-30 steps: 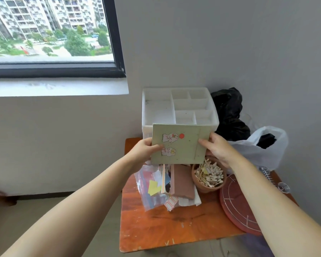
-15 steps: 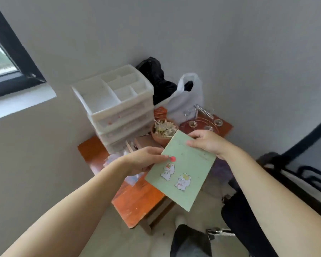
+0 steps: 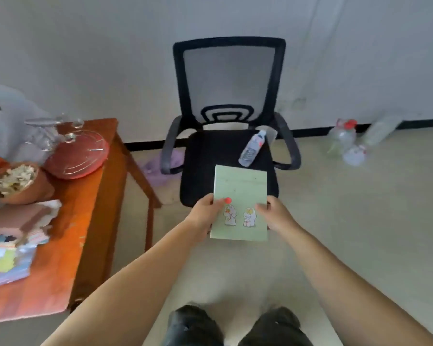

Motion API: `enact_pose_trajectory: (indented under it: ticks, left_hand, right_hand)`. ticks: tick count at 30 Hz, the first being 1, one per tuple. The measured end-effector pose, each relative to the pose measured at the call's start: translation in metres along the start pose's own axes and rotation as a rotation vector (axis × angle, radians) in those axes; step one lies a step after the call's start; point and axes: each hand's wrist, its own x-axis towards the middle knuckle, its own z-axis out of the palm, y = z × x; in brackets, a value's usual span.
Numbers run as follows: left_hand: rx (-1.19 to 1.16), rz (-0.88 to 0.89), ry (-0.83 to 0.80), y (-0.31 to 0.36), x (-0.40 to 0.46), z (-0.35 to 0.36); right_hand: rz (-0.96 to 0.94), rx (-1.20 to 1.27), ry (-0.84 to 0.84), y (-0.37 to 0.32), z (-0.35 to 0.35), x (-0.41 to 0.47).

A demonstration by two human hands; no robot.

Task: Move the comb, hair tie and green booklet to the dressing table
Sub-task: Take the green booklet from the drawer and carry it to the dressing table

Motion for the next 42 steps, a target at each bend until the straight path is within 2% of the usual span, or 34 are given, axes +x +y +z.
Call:
enact_pose_trajectory:
  ticks: [4, 10, 17, 25, 32, 39, 42]
  left_hand:
    - [0.205, -0.02, -0.215, -0.01, 0.018, 0.137]
    - [0.351, -0.118, -0.521, -0.047, 0.009, 0.365]
    - [0.591, -0.147, -0.773, -0.081, -0.011, 0.577]
    - [0.742, -0.171, -0.945, -0.105, 0.001, 0.792]
    - [0.841, -0.165, -1.054, -0.08, 0.013, 1.007]
    - [0.911, -0.138, -1.142, -0.09, 0.007, 1.189]
    - [0.898, -0.127, -1.158, -0.108, 0.006, 1.289]
  right_hand:
    - [0.128, 0.19, 0.215, 0.087, -0.117, -0.039]
    - [0.226, 0.463, 0.447, 0.222, -0.288, -0.124]
    - [0.299, 0.743, 0.697, 0.336, -0.417, -0.205]
    - [0.372, 0.877, 0.878, 0.439, -0.563, -0.214]
    - [0.407, 0.948, 1.035, 0.494, -0.731, -0.203]
    - [0.476, 0.921, 1.136, 0.559, -0.876, -0.213]
    - [0.457, 0.908, 1.174, 0.613, -0.959, -0.214]
